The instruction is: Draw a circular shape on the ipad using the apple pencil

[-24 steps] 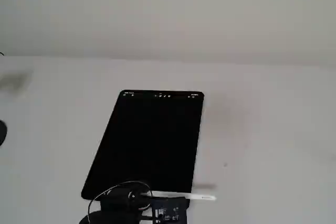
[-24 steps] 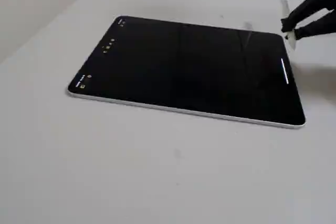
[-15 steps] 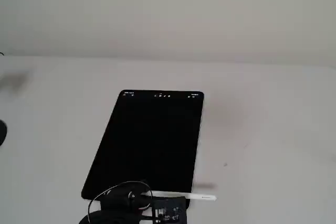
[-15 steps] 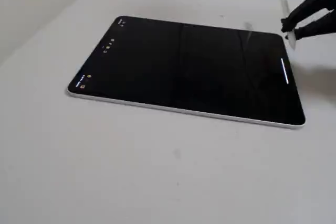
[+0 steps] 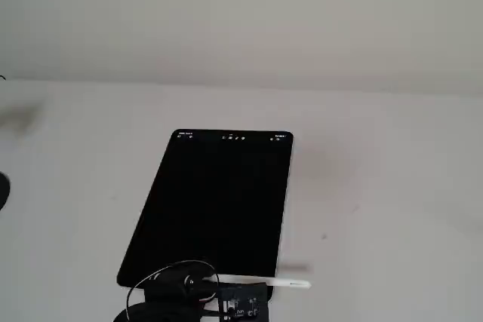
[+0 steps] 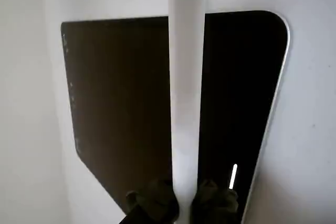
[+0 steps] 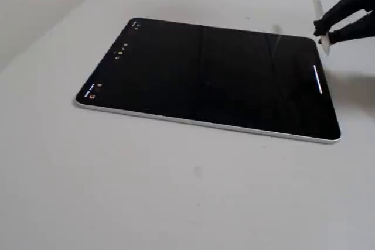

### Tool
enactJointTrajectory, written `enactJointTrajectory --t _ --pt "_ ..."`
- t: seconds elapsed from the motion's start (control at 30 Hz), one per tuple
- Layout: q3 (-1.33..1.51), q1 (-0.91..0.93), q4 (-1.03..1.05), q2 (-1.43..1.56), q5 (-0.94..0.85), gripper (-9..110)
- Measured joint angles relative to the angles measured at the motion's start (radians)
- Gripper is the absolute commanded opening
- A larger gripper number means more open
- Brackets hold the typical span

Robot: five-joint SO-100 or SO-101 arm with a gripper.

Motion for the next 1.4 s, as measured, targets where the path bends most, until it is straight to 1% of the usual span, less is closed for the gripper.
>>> enactJointTrajectory --t 0.2,0.37,0.43,0.5,0.67,0.77,0.83,1.0,1.13,1.27,1.33,1.4 --pt "0.0 0.0 0.0 0.0 -0.002 0" --pt "0.0 0.0 -0.021 0.0 -0.049 0" --pt "0.0 0.0 -0.071 0.0 -0.124 0" --pt "0.0 0.0 -0.129 0.0 -0.236 0" --pt "0.021 0.0 -0.313 0.0 -0.594 0" --pt "0.046 -0.018 -0.469 -0.003 -0.775 0" --pt "0.046 -0.037 -0.574 -0.012 -0.861 0" --pt "0.046 -0.064 -0.92 -0.23 -0.985 0" --pt "0.021 -0.071 -1.419 -0.703 -1.04 0" --pt "-0.133 -0.063 -1.921 -1.267 -1.077 0" --pt "-0.227 -0.048 -2.092 -1.509 -1.085 0" --pt "-0.282 -0.048 -2.175 -1.661 -1.089 0"
